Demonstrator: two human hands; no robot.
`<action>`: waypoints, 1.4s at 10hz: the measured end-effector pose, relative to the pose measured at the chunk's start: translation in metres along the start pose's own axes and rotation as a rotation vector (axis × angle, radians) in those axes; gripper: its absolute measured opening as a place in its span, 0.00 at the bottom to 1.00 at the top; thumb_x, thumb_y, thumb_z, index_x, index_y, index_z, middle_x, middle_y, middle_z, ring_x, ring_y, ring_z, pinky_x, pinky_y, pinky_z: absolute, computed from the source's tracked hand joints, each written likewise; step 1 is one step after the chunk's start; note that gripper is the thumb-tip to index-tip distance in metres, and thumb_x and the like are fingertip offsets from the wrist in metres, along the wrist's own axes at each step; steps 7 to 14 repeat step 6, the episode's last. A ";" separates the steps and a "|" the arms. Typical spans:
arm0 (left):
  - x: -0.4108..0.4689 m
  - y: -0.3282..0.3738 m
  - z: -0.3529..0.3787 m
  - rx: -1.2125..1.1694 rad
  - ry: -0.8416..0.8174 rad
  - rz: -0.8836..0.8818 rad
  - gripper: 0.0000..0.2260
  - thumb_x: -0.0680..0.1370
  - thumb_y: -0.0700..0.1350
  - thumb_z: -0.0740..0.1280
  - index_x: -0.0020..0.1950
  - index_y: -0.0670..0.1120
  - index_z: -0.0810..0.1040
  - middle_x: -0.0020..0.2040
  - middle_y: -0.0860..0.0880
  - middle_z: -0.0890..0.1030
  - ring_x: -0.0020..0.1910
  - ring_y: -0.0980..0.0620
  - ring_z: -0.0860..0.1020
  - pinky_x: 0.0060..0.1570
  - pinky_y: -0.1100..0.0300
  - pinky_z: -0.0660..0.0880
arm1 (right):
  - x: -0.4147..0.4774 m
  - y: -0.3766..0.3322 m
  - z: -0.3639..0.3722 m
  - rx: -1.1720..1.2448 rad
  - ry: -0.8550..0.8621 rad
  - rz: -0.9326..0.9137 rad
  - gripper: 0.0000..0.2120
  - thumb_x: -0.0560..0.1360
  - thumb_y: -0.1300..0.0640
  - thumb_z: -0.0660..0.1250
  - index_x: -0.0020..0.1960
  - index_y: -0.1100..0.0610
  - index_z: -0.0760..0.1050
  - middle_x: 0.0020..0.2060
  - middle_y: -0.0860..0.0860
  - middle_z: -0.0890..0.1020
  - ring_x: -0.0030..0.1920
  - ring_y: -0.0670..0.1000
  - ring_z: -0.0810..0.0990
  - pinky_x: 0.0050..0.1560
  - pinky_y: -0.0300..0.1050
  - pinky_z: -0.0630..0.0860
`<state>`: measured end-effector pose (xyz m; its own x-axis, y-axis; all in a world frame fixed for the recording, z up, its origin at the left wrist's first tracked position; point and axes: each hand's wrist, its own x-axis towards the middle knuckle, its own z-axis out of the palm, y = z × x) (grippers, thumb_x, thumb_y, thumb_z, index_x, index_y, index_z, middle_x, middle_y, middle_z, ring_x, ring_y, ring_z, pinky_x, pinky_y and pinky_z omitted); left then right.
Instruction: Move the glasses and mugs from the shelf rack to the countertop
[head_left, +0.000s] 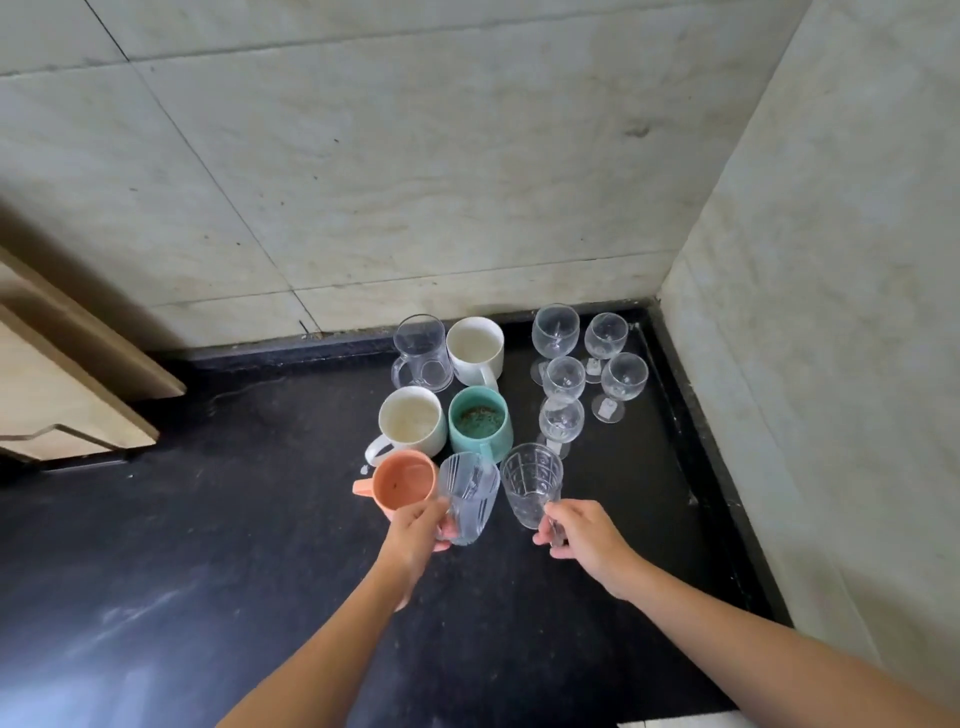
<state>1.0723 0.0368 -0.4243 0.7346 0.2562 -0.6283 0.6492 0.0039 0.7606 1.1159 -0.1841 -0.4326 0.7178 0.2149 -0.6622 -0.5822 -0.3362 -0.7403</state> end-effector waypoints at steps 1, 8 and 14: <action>-0.006 -0.010 0.003 0.162 0.070 0.104 0.15 0.82 0.46 0.58 0.42 0.39 0.78 0.40 0.44 0.81 0.42 0.45 0.78 0.49 0.49 0.76 | 0.002 0.008 -0.003 -0.132 0.001 -0.034 0.17 0.79 0.58 0.60 0.36 0.61 0.80 0.38 0.56 0.82 0.43 0.52 0.78 0.54 0.55 0.78; -0.019 -0.001 -0.013 0.816 0.106 0.250 0.06 0.80 0.46 0.57 0.50 0.44 0.70 0.44 0.44 0.80 0.40 0.43 0.78 0.39 0.47 0.75 | 0.000 -0.024 -0.019 -0.731 -0.126 -0.097 0.15 0.78 0.47 0.63 0.43 0.57 0.81 0.40 0.51 0.84 0.42 0.52 0.82 0.45 0.49 0.76; -0.019 -0.001 -0.013 0.816 0.106 0.250 0.06 0.80 0.46 0.57 0.50 0.44 0.70 0.44 0.44 0.80 0.40 0.43 0.78 0.39 0.47 0.75 | 0.000 -0.024 -0.019 -0.731 -0.126 -0.097 0.15 0.78 0.47 0.63 0.43 0.57 0.81 0.40 0.51 0.84 0.42 0.52 0.82 0.45 0.49 0.76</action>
